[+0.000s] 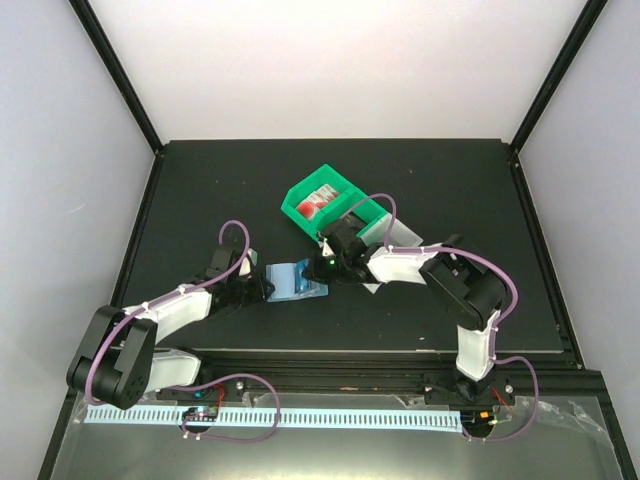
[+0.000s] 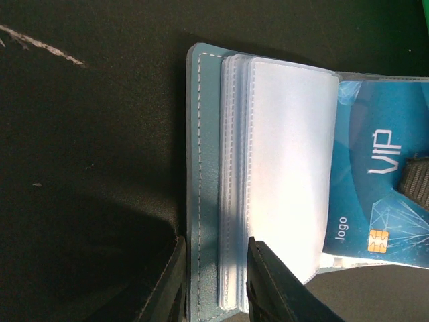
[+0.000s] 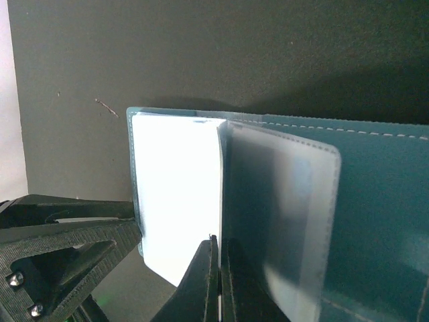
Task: Put the credit cards into the card holder
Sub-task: Insert the credit card into the card holder.
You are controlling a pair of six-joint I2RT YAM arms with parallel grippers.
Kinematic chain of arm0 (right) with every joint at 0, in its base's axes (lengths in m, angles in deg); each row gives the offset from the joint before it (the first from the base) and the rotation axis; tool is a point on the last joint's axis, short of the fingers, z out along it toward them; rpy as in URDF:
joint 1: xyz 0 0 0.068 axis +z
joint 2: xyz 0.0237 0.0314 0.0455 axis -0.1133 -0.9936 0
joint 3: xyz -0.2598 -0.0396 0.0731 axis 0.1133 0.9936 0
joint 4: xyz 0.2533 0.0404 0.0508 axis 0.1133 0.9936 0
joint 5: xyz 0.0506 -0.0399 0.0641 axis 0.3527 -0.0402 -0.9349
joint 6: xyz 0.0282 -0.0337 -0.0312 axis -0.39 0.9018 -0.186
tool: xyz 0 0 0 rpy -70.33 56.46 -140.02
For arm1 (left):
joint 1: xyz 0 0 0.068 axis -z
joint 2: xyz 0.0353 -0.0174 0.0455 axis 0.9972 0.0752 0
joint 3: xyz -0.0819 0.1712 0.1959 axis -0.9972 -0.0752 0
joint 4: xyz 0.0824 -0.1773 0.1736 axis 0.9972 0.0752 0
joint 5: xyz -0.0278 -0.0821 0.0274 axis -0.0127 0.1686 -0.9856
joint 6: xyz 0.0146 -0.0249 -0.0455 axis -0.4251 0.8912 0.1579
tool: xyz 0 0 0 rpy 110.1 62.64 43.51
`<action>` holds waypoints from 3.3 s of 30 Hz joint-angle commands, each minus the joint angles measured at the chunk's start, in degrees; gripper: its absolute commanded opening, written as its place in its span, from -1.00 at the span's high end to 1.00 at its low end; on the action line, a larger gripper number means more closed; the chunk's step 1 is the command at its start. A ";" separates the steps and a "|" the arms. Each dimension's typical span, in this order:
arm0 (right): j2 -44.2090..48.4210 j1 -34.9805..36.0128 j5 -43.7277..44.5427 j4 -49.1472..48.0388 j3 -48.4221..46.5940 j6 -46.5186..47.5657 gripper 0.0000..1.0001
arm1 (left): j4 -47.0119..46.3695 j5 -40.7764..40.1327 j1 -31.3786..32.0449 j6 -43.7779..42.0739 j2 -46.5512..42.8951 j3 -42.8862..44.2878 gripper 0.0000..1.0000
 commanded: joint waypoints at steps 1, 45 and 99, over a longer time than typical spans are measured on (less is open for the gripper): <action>-2.14 0.21 -2.63 -1.84 -0.73 -1.43 0.98 | 1.48 0.50 -0.20 0.53 0.30 -0.57 0.45; -2.91 2.19 2.49 9.91 -6.56 2.98 0.23 | 1.27 0.35 -0.20 1.46 -2.27 -0.91 0.44; -2.21 7.29 10.93 18.52 -12.83 10.71 -0.23 | -3.13 4.71 0.67 2.41 1.44 -1.63 0.41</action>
